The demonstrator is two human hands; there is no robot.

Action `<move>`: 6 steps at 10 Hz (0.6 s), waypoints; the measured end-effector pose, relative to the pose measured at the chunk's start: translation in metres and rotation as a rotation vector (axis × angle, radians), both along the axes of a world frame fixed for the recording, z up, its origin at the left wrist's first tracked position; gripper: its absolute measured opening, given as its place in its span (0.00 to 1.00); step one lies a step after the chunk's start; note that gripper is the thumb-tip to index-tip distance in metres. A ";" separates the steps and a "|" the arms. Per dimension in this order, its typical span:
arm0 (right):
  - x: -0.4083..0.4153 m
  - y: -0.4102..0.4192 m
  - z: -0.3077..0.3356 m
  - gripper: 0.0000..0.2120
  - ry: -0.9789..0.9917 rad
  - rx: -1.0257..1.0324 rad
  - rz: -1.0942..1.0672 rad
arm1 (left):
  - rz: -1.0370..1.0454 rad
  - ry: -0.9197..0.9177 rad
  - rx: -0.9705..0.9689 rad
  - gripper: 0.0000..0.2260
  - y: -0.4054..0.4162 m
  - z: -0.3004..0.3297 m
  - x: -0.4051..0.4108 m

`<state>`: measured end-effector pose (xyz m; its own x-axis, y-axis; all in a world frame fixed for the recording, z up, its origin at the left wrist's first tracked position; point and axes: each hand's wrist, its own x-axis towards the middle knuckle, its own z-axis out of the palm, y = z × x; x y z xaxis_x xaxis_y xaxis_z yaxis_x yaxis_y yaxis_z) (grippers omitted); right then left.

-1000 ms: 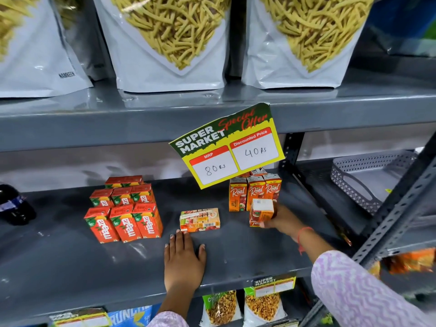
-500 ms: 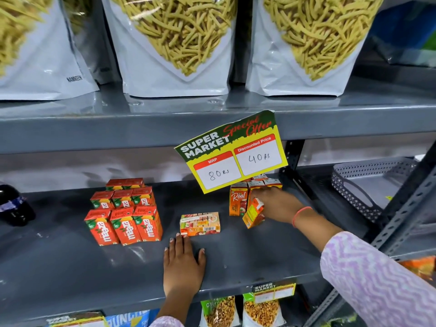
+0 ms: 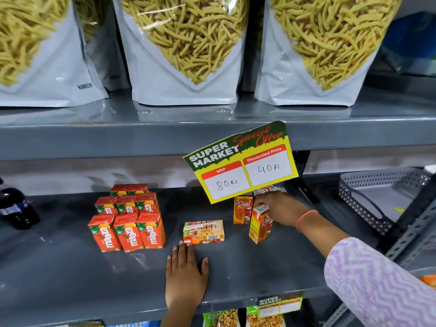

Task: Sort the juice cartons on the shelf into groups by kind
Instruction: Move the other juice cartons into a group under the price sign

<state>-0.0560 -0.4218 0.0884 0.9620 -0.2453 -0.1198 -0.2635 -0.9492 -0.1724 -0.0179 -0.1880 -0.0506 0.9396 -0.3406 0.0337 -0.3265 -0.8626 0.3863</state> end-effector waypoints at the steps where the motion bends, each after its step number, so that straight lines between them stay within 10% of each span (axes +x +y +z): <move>1: -0.002 0.006 0.007 0.19 0.017 -0.047 -0.004 | -0.002 0.008 0.001 0.28 0.000 0.000 0.001; 6: 0.036 0.085 -0.036 0.19 -0.001 -0.056 0.176 | 0.000 0.019 0.005 0.29 0.001 0.002 -0.001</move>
<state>-0.0199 -0.3365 0.0527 0.9908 -0.0793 -0.1098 -0.0922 -0.9887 -0.1180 -0.0189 -0.1873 -0.0485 0.9399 -0.3410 0.0140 -0.3194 -0.8645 0.3882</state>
